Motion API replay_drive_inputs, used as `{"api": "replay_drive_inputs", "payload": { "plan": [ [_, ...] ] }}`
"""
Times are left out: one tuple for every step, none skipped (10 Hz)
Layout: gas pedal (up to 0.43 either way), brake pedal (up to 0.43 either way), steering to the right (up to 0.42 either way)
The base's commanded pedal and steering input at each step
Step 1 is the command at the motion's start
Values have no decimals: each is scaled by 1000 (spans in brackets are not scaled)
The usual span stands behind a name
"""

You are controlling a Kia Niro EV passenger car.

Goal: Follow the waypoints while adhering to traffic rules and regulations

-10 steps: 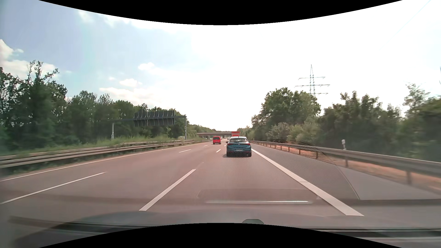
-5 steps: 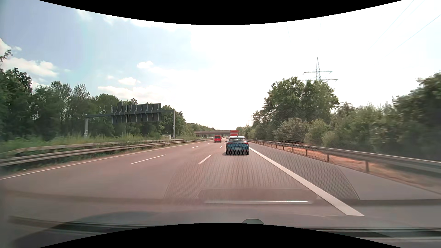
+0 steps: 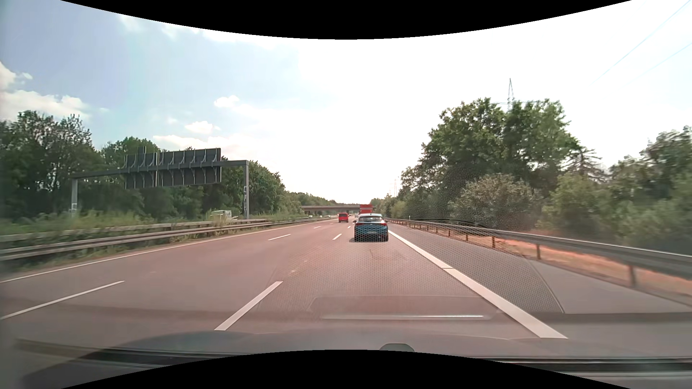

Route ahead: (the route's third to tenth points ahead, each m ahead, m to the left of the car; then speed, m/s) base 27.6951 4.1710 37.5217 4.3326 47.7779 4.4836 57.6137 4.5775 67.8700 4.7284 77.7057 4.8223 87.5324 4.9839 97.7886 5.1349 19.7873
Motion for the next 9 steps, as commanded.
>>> {"api": "replay_drive_inputs", "payload": {
  "plan": [
    [0, 0, -5],
    [0, 0, -5],
    [0, 0, -5],
    [0, 0, -5],
    [39, 0, -5],
    [47, 0, -5],
    [47, 0, -5],
    [47, 0, -5],
    [47, 0, -5]
  ]
}}
